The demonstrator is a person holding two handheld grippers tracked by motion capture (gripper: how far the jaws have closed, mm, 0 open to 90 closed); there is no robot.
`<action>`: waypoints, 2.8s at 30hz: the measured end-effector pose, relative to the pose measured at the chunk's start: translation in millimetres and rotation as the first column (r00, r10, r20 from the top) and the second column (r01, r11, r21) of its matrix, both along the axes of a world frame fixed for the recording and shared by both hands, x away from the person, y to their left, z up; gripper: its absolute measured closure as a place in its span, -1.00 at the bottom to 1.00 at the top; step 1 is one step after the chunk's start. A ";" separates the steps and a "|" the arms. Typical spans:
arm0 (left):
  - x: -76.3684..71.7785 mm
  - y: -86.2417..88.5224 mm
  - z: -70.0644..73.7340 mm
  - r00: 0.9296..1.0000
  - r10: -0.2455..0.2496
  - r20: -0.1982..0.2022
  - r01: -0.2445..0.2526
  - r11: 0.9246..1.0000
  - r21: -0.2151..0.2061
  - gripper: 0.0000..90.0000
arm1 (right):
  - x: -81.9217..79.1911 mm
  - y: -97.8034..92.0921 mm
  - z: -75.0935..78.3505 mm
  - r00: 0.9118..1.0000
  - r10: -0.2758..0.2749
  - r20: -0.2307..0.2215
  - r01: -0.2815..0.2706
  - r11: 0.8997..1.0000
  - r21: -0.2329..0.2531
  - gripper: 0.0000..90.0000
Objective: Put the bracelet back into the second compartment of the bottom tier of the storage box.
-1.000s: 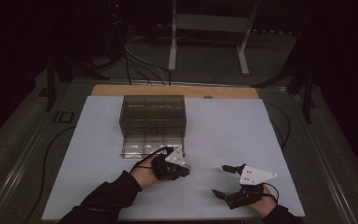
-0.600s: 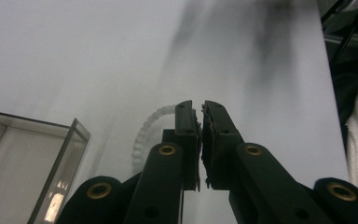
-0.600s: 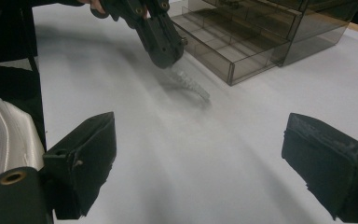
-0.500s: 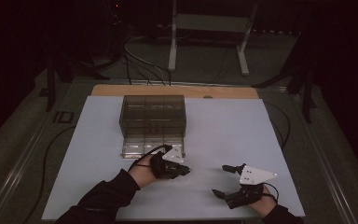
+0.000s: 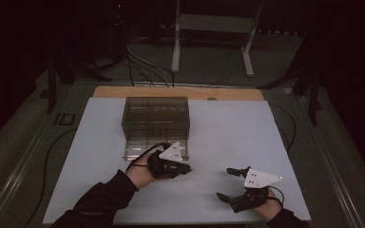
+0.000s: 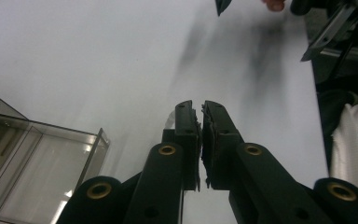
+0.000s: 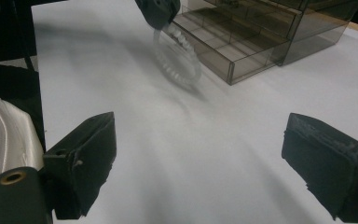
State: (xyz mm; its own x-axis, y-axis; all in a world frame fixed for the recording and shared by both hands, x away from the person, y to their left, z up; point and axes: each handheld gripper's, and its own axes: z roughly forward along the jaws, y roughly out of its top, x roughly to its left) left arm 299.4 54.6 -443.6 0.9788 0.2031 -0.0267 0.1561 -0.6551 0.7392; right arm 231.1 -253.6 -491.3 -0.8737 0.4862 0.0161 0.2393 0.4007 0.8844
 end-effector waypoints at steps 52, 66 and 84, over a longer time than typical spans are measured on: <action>17.8 75.5 57.0 0.978 0.184 0.097 -0.179 0.982 -0.060 0.90 | 0.1 1.8 -0.6 1.000 0.002 -0.001 -0.002 1.000 -0.003 -0.78; 40.3 99.3 54.1 0.959 0.267 0.091 -0.260 0.962 -0.079 0.90 | 0.1 1.6 -0.6 1.000 0.002 -0.001 -0.002 1.000 -0.003 -0.78; 64.0 103.0 23.1 0.952 0.303 0.046 -0.298 0.951 -0.081 0.94 | -0.1 1.3 -0.5 1.000 0.004 -0.001 -0.004 1.000 -0.001 -0.78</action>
